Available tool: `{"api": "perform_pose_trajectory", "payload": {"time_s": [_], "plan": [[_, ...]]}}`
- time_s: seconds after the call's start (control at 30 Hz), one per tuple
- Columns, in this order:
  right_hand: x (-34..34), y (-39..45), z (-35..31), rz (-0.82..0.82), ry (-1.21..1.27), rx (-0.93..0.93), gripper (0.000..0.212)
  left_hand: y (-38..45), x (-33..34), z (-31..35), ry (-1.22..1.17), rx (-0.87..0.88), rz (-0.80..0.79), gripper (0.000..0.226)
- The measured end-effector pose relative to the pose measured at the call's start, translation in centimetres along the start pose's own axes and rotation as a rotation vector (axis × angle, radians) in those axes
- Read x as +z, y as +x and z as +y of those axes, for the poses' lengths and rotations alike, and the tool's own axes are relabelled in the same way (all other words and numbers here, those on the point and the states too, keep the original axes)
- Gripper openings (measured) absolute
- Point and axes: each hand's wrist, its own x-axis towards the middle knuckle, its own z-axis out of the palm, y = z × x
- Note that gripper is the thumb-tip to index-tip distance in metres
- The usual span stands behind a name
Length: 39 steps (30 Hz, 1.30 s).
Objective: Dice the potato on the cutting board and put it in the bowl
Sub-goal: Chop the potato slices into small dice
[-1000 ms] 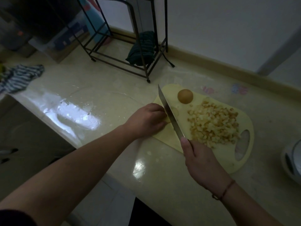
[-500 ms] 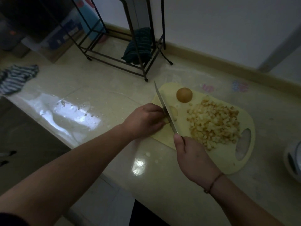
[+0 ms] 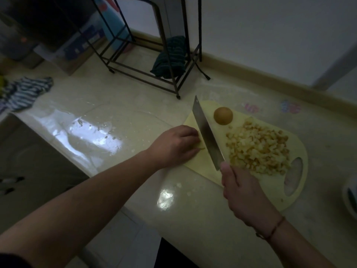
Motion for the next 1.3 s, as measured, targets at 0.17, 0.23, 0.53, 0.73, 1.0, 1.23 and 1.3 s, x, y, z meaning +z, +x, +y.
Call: {"api": "perform_pose_trajectory", "payload": {"time_s": [0.17, 0.23, 0.53, 0.73, 1.0, 1.23, 1.3], "plan": [[0.6, -0.4, -0.4, -0.002, -0.061, -0.060, 0.058, 0.0, 0.1, -0.1, 0.016, 0.059, 0.001, 0.016], [0.7, -0.4, -0.3, -0.007, -0.067, -0.054, 0.059, 0.0, 0.3, -0.1, 0.016, 0.061, -0.002, 0.016], [0.8, -2.8, -0.1, -0.009, -0.081, -0.018, 0.053, -0.1, 0.8, -0.4, 0.014, 0.039, 0.028, 0.016], [1.6, -0.7, -0.6, -0.029, -0.085, 0.012, 0.048, 0.1, 0.6, -0.4, 0.004, 0.052, 0.029, 0.016], [0.5, 0.2, 0.2, -0.046, 0.158, 0.169, 0.054, 0.7, 0.0, -0.6, -0.031, 0.042, -0.023, 0.014], [0.3, 0.6, 0.2, -0.110, 0.310, 0.314, 0.056, 1.0, -0.2, -0.8, -0.067, 0.007, -0.058, 0.017], [0.3, 1.3, -0.2, -0.081, 0.155, 0.192, 0.056, 1.0, -0.2, -0.8, -0.070, 0.013, -0.060, 0.017]]}}
